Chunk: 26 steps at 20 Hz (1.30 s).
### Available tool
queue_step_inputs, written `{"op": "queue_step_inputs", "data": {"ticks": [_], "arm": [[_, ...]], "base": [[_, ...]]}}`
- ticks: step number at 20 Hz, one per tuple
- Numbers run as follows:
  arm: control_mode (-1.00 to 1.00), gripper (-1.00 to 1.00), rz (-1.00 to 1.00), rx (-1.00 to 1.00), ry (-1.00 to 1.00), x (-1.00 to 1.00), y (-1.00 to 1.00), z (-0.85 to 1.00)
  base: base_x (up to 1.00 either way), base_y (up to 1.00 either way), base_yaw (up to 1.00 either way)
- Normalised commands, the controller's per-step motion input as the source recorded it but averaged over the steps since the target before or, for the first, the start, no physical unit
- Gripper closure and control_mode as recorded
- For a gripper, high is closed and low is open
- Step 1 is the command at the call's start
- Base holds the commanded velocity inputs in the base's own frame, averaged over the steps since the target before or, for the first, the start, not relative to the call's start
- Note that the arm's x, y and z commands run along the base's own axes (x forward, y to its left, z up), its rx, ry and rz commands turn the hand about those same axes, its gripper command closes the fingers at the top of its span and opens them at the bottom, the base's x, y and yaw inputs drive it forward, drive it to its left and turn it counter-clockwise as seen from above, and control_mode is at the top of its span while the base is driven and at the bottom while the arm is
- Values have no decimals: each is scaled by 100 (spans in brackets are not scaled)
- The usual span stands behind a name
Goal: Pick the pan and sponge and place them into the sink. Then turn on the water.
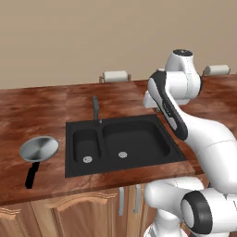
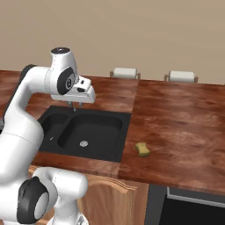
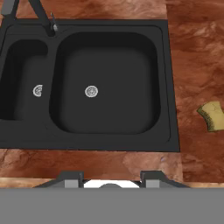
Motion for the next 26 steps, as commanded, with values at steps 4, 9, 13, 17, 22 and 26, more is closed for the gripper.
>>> {"op": "queue_step_inputs", "data": {"ticks": [4, 9, 13, 17, 22, 26], "arm": [[-100, -100, 0, 0, 0, -2, 4, 0], [-100, -100, 0, 0, 1, -8, 18, 3], [-100, -100, -3, -1, 2, -4, 31, 16], [-100, -100, -5, -3, 2, -7, 29, 20], [-100, -100, -5, -2, 5, -5, 33, 21], [-100, -100, -6, -2, 10, -5, 29, 17]], "base": [[0, 0, 0], [0, 0, 0], [0, 0, 0], [0, 0, 0], [0, 0, 0], [0, 0, 0]]}}
